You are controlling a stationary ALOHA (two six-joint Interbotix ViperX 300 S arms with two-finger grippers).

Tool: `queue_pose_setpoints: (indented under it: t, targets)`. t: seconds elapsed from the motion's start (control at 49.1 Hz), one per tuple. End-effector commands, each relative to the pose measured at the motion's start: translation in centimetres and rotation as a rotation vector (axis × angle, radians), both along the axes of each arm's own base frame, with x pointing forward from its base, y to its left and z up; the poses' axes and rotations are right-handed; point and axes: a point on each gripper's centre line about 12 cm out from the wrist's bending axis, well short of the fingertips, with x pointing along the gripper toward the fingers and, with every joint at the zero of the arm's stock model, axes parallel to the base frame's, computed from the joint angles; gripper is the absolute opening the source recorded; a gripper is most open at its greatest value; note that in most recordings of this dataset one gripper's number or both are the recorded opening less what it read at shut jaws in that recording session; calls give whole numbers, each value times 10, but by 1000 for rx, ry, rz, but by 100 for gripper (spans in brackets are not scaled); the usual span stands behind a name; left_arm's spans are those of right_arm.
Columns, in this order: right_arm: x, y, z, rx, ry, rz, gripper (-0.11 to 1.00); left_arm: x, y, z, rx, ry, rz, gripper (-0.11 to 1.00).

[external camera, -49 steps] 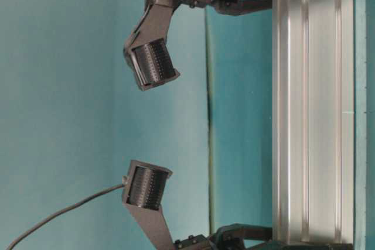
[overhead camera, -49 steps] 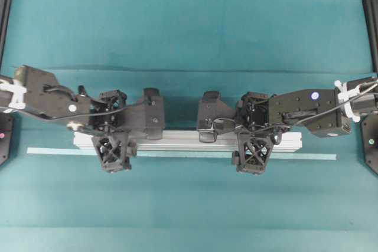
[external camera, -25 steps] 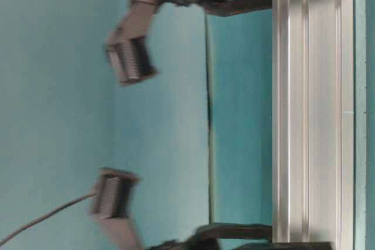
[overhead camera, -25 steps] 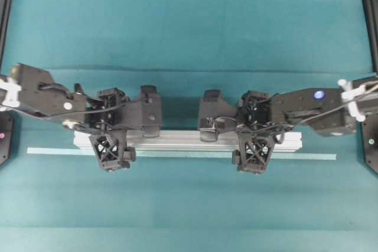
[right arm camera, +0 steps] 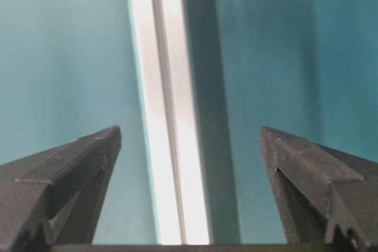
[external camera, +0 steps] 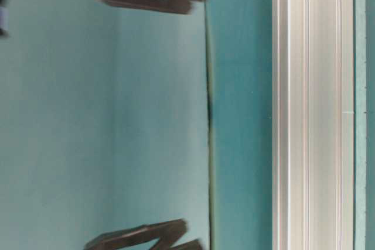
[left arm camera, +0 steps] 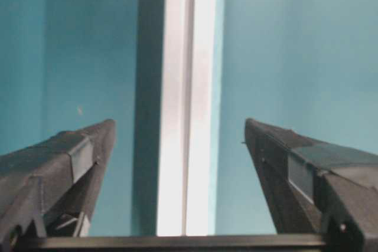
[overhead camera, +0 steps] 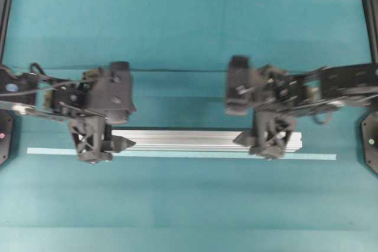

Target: Lift the metal rail with both hands.

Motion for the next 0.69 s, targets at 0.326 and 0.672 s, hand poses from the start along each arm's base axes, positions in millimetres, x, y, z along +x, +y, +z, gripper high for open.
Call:
queue_pose_setpoints:
  t: [0.326, 0.672]
  targets:
    - [-33, -1, 41, -16, -272, -17, 93, -35, 4, 47, -3, -201, 21, 97]
    - [-59, -3, 71, -33, -529, -36, 93, -61, 3, 75, -4, -430, 19, 97]
